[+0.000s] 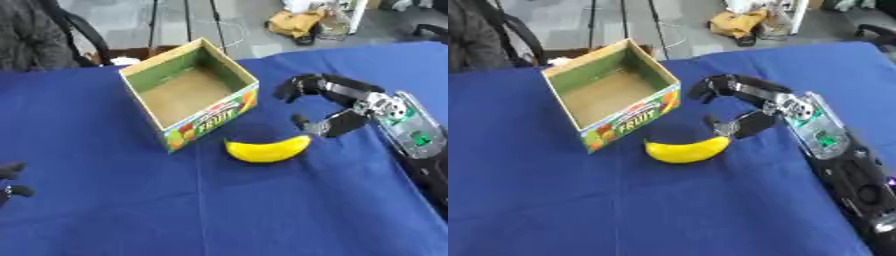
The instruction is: Pick up objects on the table and place them in the box.
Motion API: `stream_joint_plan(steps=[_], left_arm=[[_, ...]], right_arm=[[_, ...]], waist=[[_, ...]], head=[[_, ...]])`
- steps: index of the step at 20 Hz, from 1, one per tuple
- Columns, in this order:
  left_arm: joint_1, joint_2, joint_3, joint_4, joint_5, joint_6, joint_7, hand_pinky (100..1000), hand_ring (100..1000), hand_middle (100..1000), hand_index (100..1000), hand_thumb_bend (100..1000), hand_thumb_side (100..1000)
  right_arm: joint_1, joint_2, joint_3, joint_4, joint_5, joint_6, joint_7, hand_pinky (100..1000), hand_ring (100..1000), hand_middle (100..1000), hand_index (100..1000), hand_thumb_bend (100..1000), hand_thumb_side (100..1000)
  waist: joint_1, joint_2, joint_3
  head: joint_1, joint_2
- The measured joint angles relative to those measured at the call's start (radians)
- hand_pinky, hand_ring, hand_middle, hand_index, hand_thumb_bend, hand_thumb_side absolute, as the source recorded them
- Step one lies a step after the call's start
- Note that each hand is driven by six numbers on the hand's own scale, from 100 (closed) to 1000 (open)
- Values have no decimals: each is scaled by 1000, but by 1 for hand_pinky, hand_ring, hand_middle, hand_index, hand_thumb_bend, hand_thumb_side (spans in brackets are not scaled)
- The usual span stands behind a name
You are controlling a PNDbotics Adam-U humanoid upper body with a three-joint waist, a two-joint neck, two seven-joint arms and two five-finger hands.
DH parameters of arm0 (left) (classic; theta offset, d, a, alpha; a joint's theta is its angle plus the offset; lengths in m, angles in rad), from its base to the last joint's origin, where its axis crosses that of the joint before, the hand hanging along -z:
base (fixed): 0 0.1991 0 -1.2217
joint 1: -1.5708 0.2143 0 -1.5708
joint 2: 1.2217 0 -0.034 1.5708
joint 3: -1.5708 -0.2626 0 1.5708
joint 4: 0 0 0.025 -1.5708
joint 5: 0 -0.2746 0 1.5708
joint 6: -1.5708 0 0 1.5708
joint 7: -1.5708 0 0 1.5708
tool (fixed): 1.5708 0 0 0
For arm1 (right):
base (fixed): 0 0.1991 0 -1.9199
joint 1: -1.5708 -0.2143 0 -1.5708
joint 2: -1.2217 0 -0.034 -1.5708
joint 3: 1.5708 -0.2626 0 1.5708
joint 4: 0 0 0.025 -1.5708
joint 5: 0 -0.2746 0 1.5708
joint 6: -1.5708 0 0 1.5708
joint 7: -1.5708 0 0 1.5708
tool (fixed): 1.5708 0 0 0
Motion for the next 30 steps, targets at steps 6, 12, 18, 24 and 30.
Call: stream_joint_plan(steps=[6, 12, 18, 24, 30], left_arm=[[0, 0, 0, 0, 0, 0, -4, 485, 758, 483, 551, 254, 1000], [0, -1, 0, 0, -1, 0, -7, 486, 759, 483, 551, 253, 1000], [0, -5, 0, 0, -2, 2, -9, 486, 759, 483, 551, 253, 1000], [0, -8, 0, 1, -6, 4, -11, 487, 760, 484, 552, 254, 1000], [0, -8, 0, 1, -9, 6, -13, 487, 760, 484, 552, 255, 1000]], right_arm=[[-14, 14, 8, 59, 104, -51, -51, 838, 857, 835, 862, 100, 204], [-15, 35, 21, 104, 200, -91, -91, 842, 850, 829, 859, 100, 214], [-14, 63, 43, 114, 290, -114, -114, 842, 848, 827, 859, 100, 216], [-8, 88, 76, 111, 382, -147, -147, 844, 848, 829, 861, 100, 217], [4, 94, 106, 83, 399, -148, -148, 847, 847, 830, 862, 100, 273]], waist=[[1, 1, 2], [3, 4, 2], [3, 4, 0], [2, 4, -1], [-1, 4, -8]], head=[[-4, 0], [-6, 0], [-7, 0], [-8, 0], [-8, 0]])
